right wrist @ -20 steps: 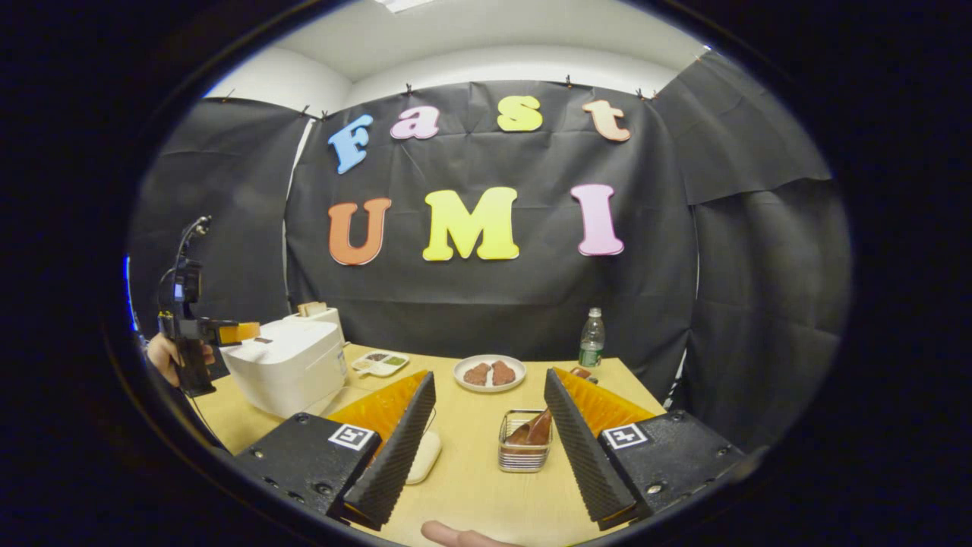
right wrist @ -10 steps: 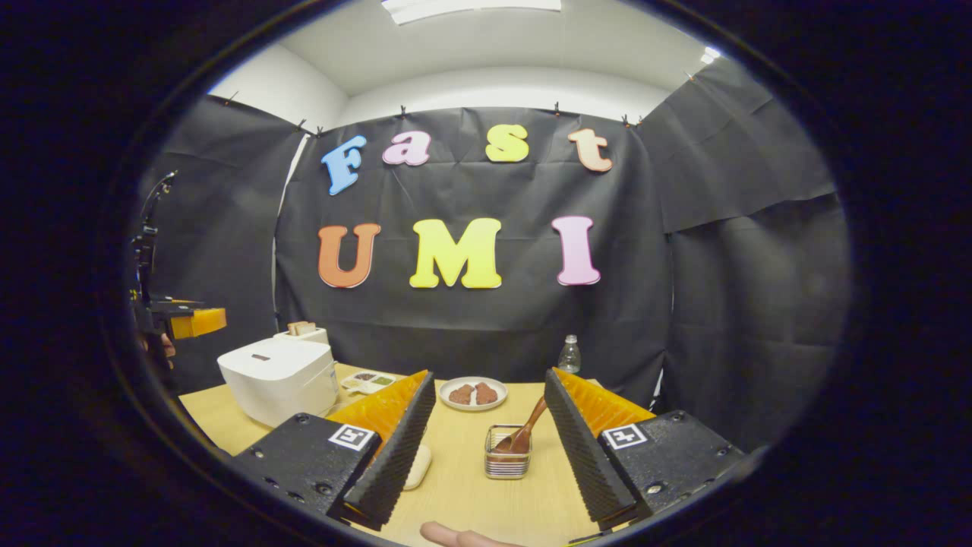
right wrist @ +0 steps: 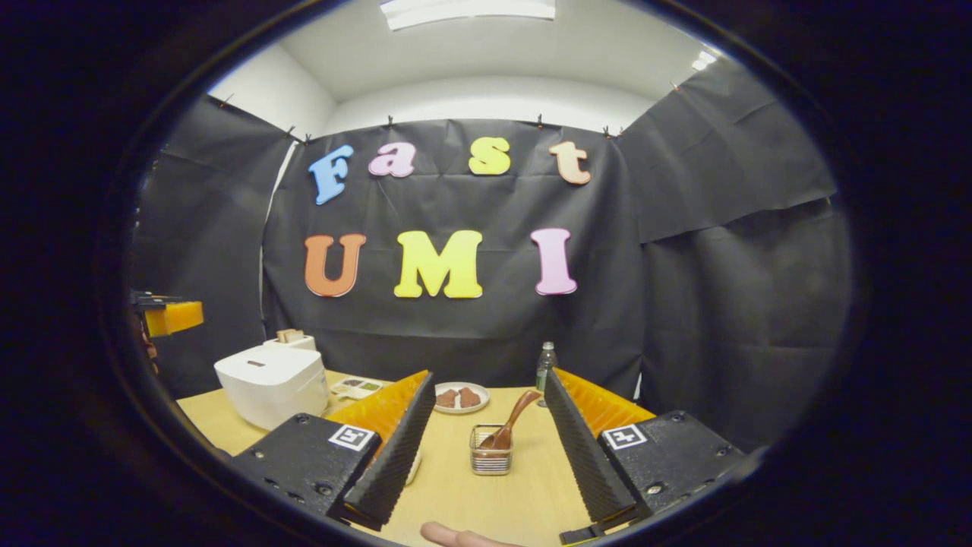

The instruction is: Close the left gripper, press the button to open the rice cooker; take a wooden spoon from the chopstick holder with the right hand, scoop a spoonful of rice and pour it into the rice cooker, then put the wooden spoon back into the chopstick holder.

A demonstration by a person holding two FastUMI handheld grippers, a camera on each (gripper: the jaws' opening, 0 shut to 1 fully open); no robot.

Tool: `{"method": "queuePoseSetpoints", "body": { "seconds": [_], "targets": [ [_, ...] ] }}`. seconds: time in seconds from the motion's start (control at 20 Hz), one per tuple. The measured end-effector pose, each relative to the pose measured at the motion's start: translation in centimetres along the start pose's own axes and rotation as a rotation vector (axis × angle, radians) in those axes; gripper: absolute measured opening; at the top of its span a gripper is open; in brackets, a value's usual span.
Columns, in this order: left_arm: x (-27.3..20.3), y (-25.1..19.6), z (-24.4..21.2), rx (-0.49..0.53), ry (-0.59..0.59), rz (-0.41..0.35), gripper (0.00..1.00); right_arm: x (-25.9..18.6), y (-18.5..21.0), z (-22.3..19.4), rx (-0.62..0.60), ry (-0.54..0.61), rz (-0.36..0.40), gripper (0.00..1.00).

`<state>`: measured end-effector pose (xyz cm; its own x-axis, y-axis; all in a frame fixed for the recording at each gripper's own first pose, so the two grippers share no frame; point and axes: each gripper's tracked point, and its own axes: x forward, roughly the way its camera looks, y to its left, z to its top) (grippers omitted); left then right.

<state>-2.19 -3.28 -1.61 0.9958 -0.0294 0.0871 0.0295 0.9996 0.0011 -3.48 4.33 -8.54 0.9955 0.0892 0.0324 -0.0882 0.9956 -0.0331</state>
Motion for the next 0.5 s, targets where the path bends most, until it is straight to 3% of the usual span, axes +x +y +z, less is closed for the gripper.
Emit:
{"method": "queuePoseSetpoints", "body": {
  "seconds": [0.1, 0.5],
  "targets": [
    [-0.7, -1.4, -0.1, 0.016, -0.019, -0.031, 0.95, -0.8, -0.5, 0.1, 0.002, -0.003, -0.006, 0.93],
    [-1.8, -2.2, 0.7, 0.036, -0.060, -0.038, 0.95, -3.0, -1.9, 1.9, -0.004, -0.044, -0.039, 0.95]
  ]
}}
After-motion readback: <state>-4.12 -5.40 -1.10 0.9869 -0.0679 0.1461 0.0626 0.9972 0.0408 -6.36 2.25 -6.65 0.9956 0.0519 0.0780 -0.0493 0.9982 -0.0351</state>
